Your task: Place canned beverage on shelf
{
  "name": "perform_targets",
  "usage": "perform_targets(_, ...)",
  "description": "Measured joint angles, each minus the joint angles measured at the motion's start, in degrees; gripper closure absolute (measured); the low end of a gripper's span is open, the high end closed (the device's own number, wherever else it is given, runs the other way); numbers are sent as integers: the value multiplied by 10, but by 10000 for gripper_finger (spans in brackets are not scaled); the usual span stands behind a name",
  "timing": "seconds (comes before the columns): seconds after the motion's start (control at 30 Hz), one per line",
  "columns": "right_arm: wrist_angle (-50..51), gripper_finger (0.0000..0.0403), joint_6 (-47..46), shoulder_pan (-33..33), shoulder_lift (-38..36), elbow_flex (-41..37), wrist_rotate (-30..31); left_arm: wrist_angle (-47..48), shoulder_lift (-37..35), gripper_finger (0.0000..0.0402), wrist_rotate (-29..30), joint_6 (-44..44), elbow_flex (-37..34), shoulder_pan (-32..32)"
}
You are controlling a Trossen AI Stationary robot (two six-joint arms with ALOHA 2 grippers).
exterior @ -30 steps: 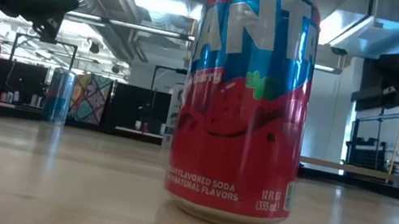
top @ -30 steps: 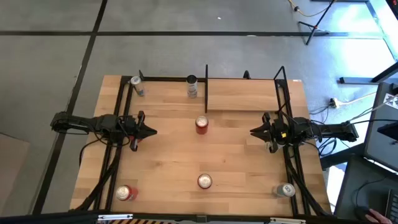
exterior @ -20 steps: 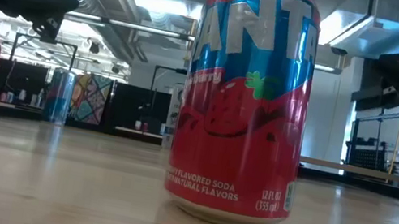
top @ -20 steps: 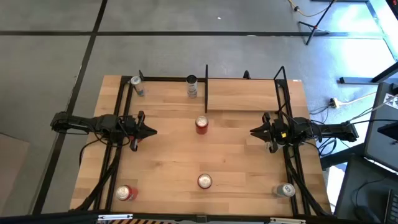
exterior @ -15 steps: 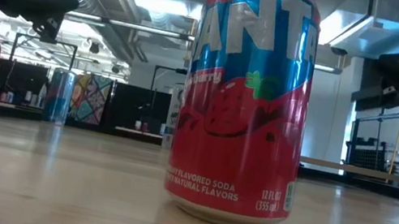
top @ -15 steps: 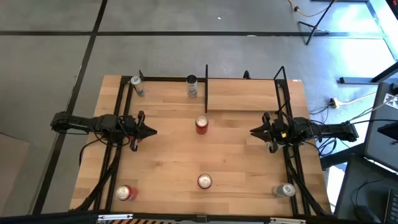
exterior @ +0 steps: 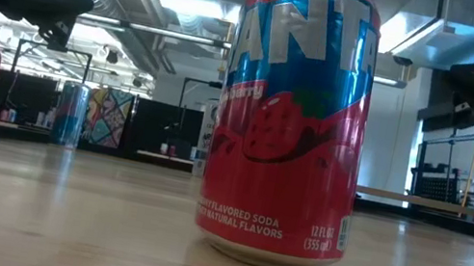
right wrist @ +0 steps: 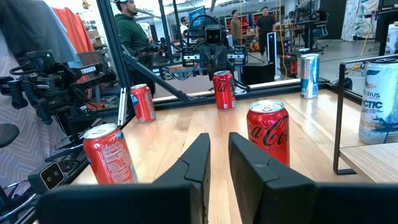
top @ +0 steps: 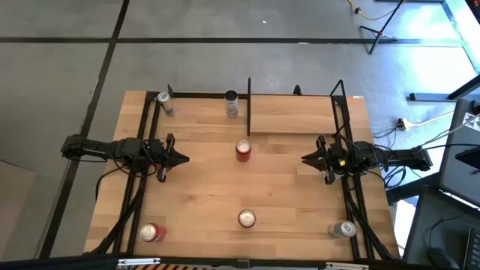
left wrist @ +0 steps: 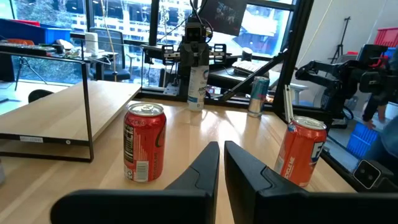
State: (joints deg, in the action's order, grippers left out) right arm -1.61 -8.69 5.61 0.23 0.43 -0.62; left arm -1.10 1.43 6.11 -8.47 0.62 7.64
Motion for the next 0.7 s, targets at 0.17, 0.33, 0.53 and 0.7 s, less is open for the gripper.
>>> perform_targets(0.17, 0, 352, 0, 0, 0, 0, 0, 0, 0, 384, 0, 0, 0, 0)
perform_targets(0.33, 0, 352, 0, 0, 0, 0, 0, -3, 0, 384, 10, 1, 0, 0)
perform_targets(0.53, 0, 352, 0, 0, 0, 0, 0, -156, 0, 384, 76, -67, 0, 0)
perform_targets(0.7, 1, 352, 1, 0, 0, 0, 29, -283, 5, 384, 99, -77, 1, 0)
